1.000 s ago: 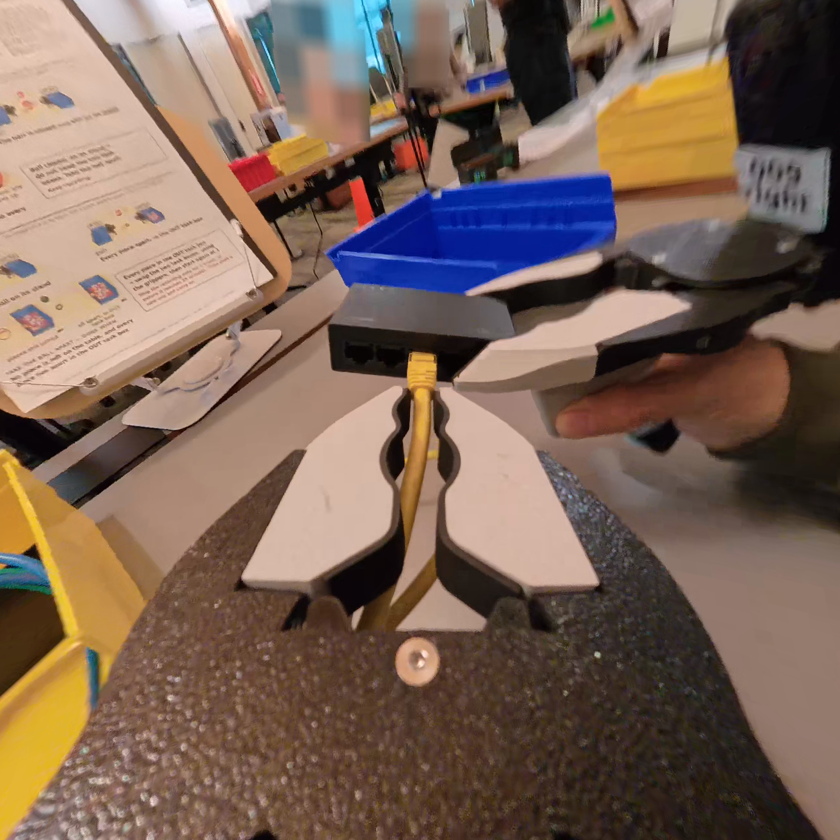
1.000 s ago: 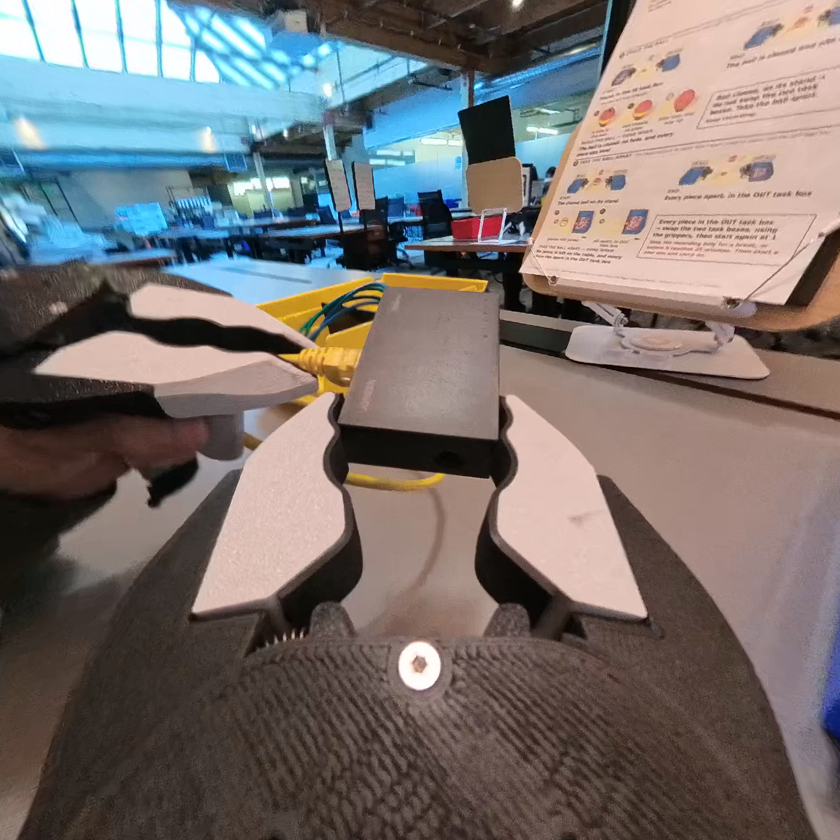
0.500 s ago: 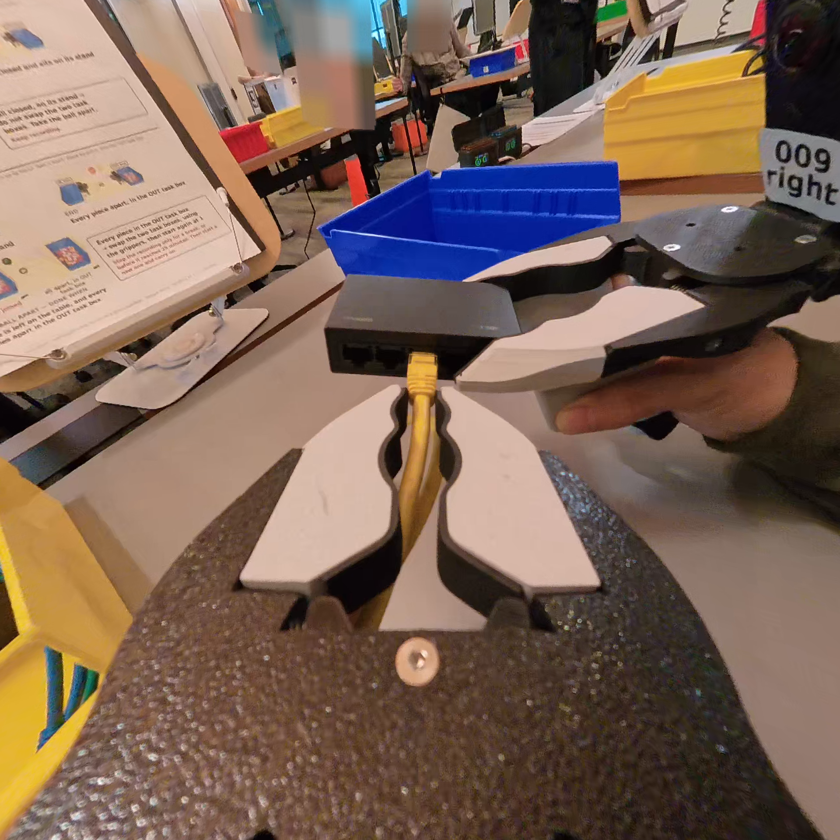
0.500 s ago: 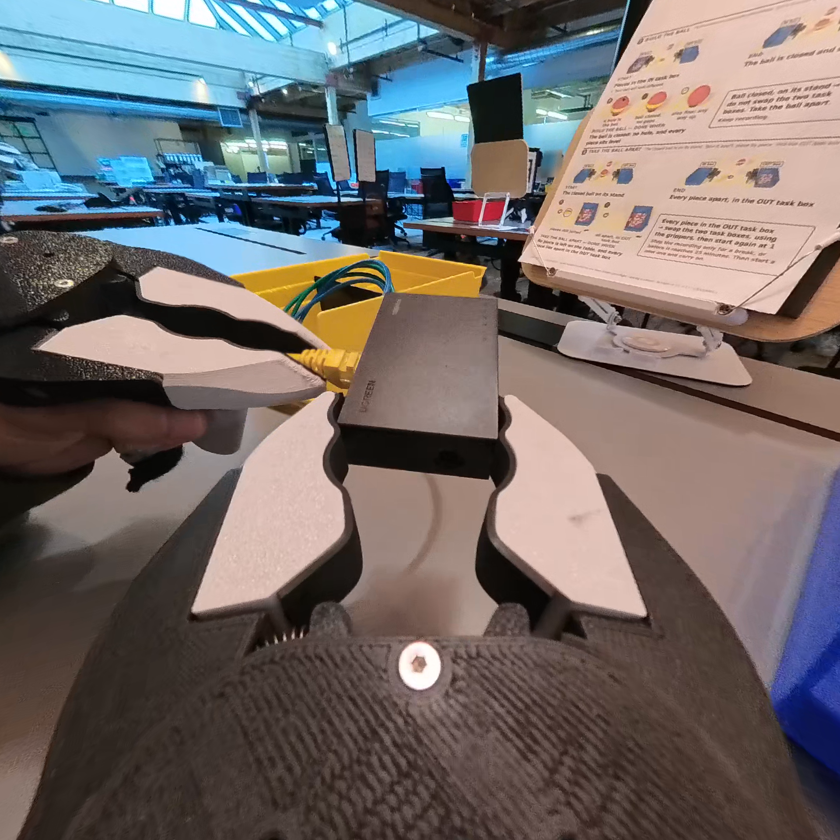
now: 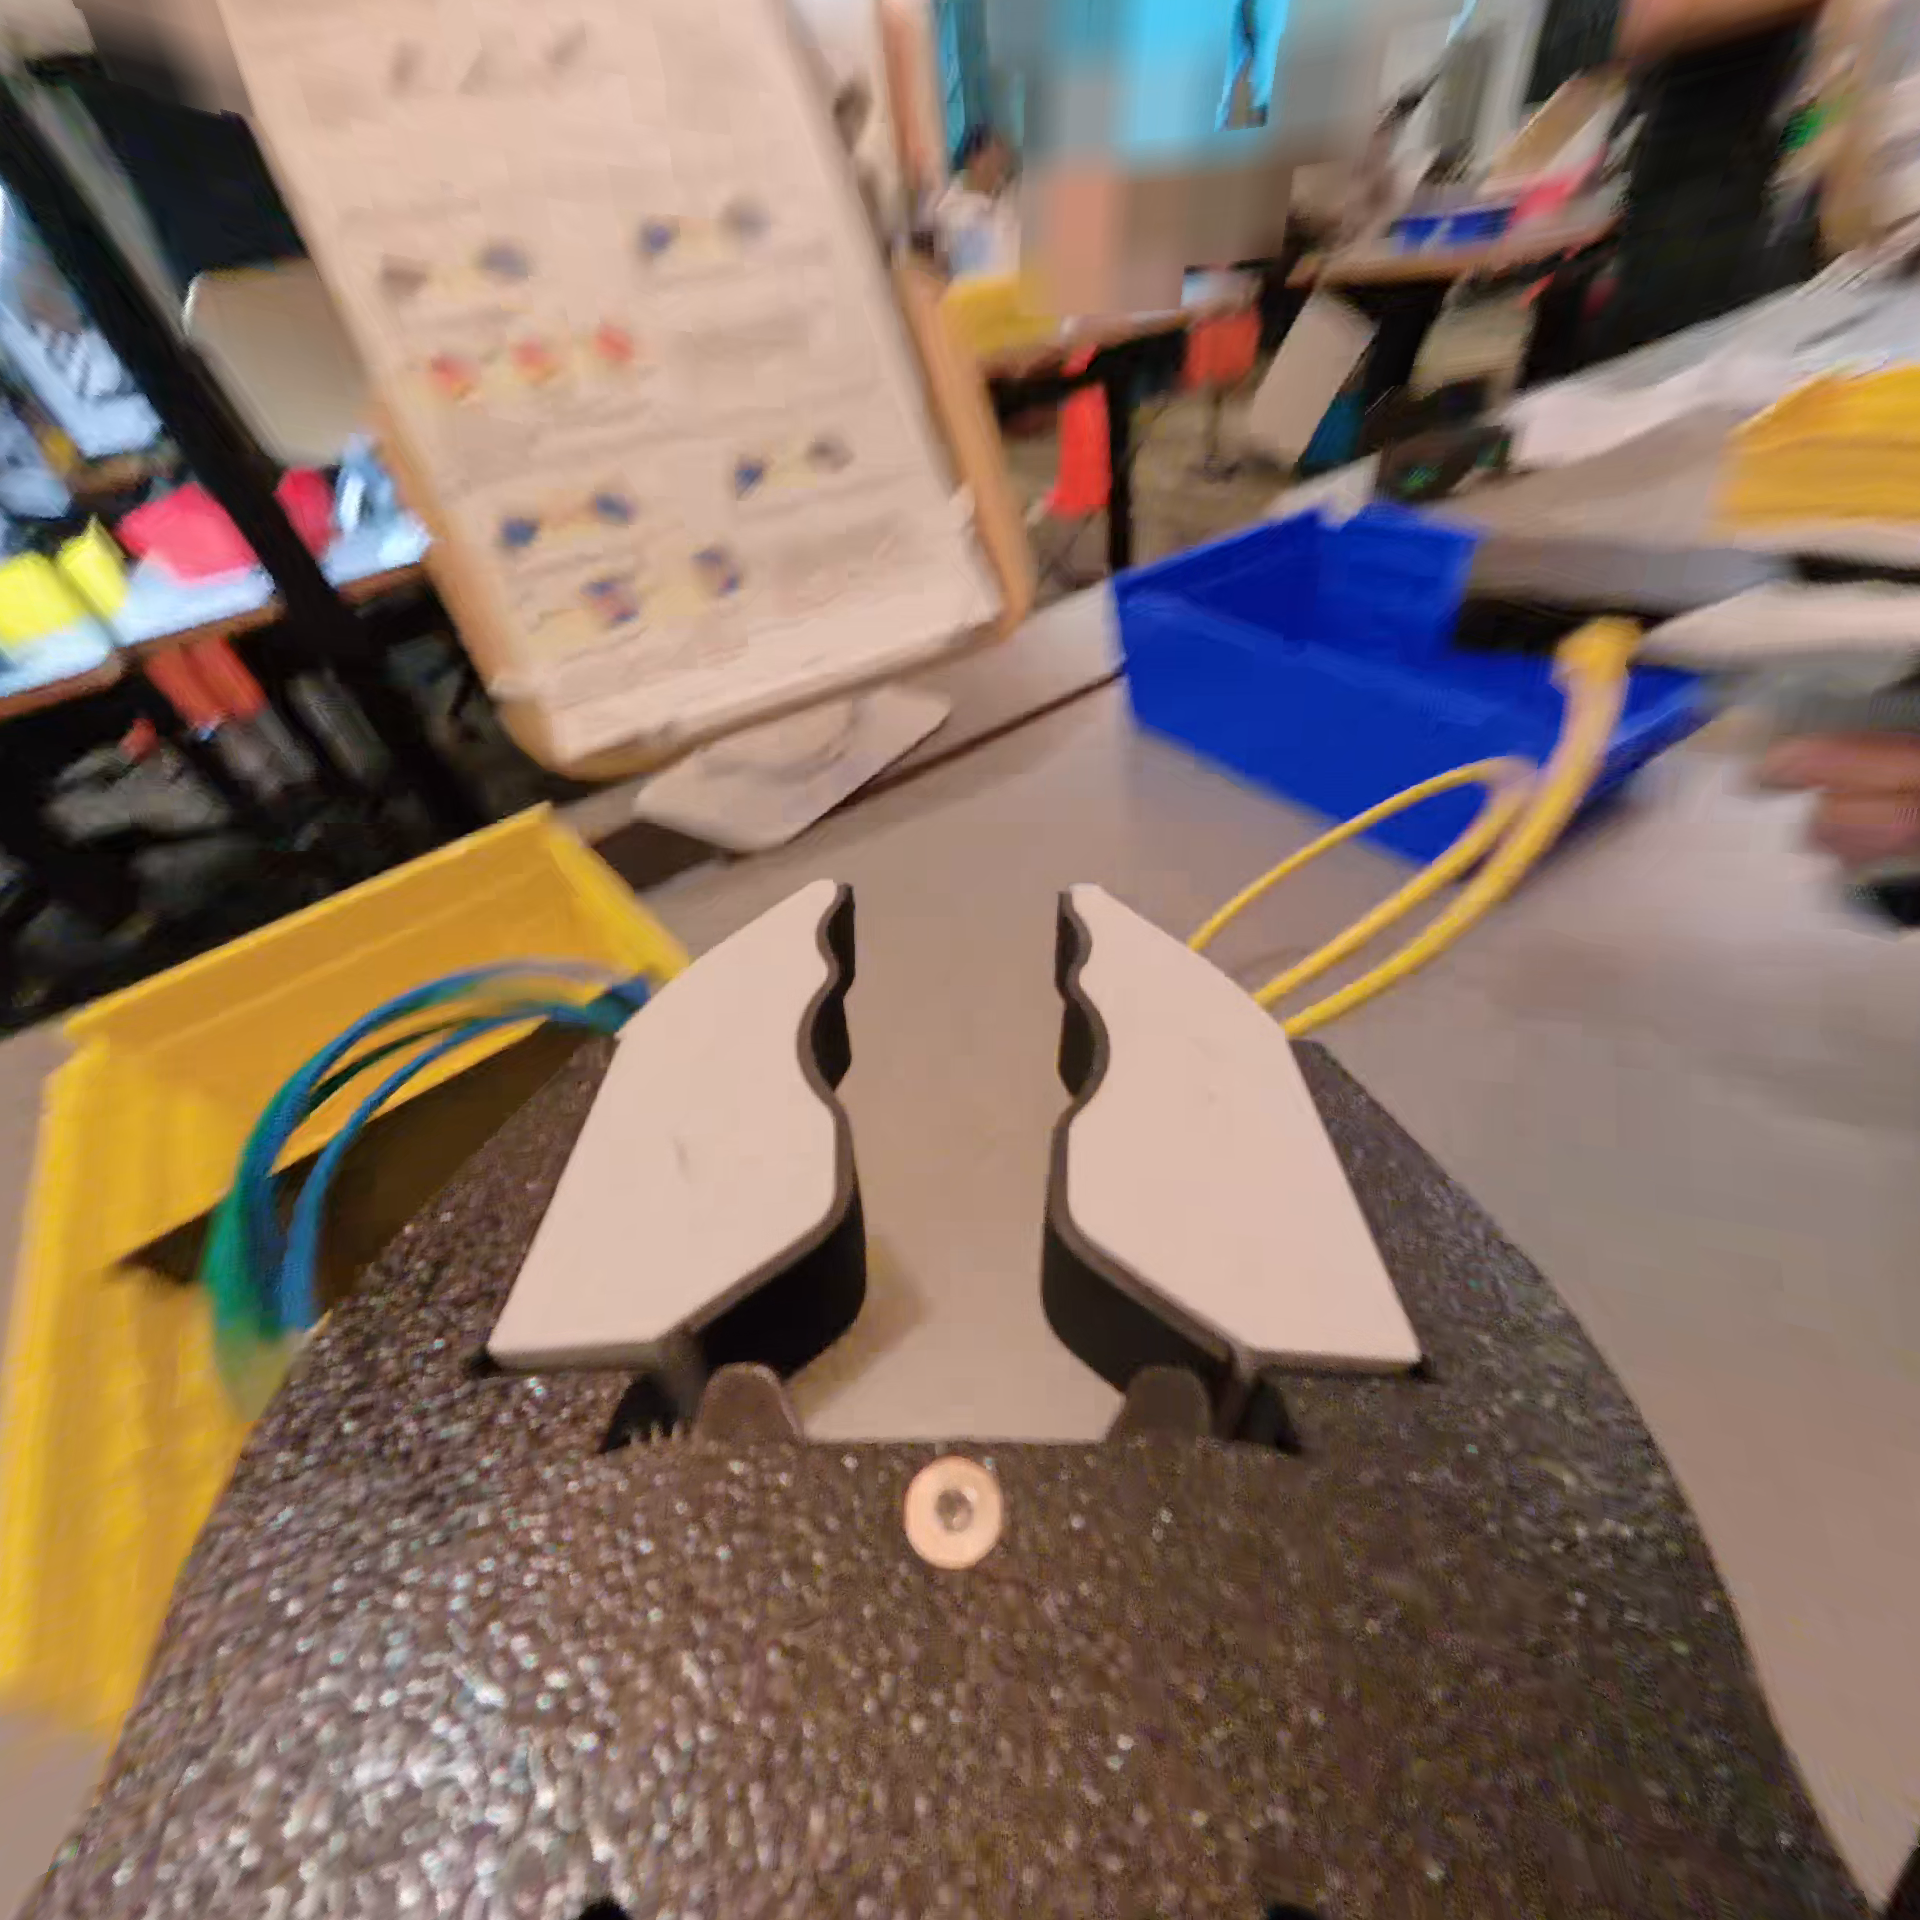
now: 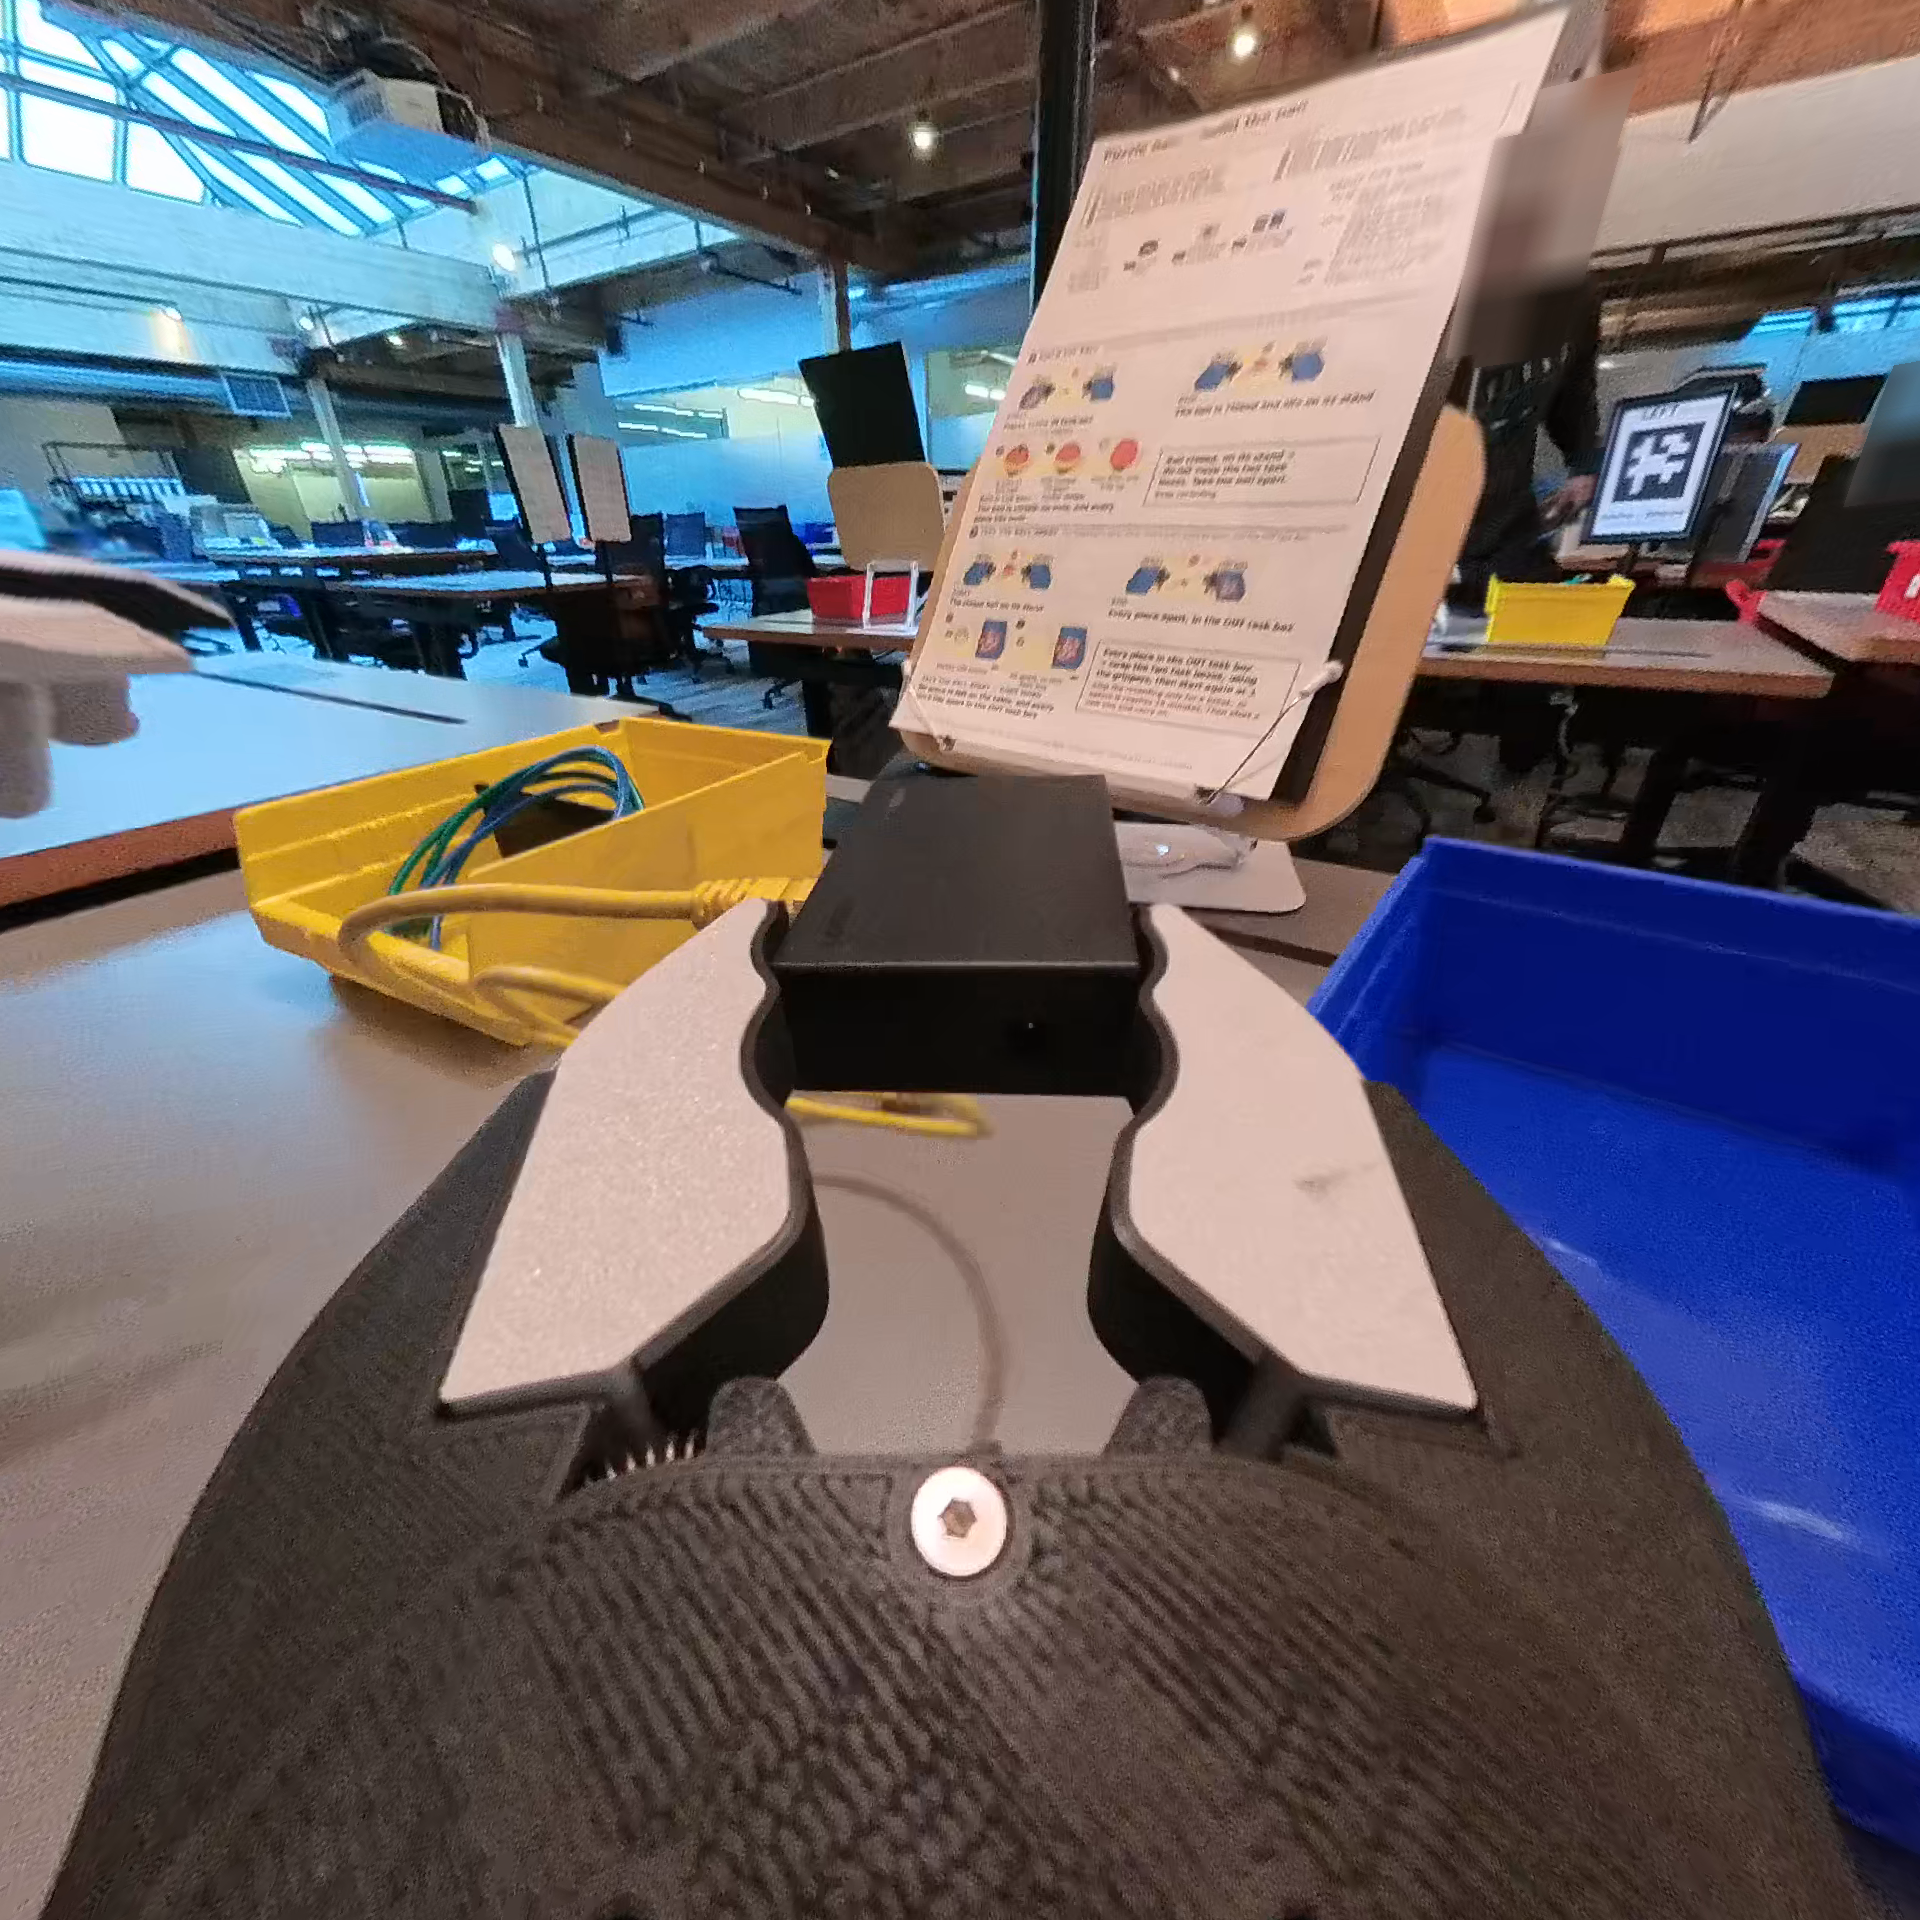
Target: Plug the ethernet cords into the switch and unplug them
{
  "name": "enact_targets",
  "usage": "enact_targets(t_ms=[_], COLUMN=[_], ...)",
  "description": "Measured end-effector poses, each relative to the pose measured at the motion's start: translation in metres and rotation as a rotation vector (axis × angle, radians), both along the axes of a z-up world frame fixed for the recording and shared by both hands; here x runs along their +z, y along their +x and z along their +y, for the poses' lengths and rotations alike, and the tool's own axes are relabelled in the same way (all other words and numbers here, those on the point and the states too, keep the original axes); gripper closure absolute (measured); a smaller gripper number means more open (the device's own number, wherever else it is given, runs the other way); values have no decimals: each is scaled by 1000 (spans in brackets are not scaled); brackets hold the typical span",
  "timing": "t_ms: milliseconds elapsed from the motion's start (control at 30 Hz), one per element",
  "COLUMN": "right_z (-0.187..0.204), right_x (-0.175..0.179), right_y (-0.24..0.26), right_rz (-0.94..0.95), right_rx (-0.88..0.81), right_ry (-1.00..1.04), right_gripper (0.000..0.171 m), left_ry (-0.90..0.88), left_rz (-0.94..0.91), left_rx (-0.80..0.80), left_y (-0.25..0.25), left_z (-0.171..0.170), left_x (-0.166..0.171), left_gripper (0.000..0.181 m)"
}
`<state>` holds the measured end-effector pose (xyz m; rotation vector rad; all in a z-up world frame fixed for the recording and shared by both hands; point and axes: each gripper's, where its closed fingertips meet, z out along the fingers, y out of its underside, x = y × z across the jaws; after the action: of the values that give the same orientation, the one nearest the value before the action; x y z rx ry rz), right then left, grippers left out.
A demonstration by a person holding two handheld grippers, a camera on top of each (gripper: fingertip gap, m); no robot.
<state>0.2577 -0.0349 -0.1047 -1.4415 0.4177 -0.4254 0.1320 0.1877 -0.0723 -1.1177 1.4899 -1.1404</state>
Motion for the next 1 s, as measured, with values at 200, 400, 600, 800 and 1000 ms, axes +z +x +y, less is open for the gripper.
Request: enact_targets(t_ms=[200, 400, 600, 800, 1000], right_z=[-20, -23, -26, -29, -29], right_x=[17, 17, 17, 15, 10], right_y=[7, 11, 11, 11, 11], right_rz=[-17, -10, 4, 0, 9], right_rx=[-15, -17, 6, 4, 11], right_ry=[33, 44, 50, 41, 30], right_gripper=[109, 109, 109, 109, 109], left_ry=[48, -31, -240, -365, -318], left_rz=[428, 568, 673, 694, 711], left_rx=[203, 77, 38, -156, -256], left_y=[7, 55, 91, 87, 77], left_z=[112, 111, 119, 109, 106], left_x=[-62, -105, -137, -144, -144], left_gripper=[130, 139, 150, 156, 137])
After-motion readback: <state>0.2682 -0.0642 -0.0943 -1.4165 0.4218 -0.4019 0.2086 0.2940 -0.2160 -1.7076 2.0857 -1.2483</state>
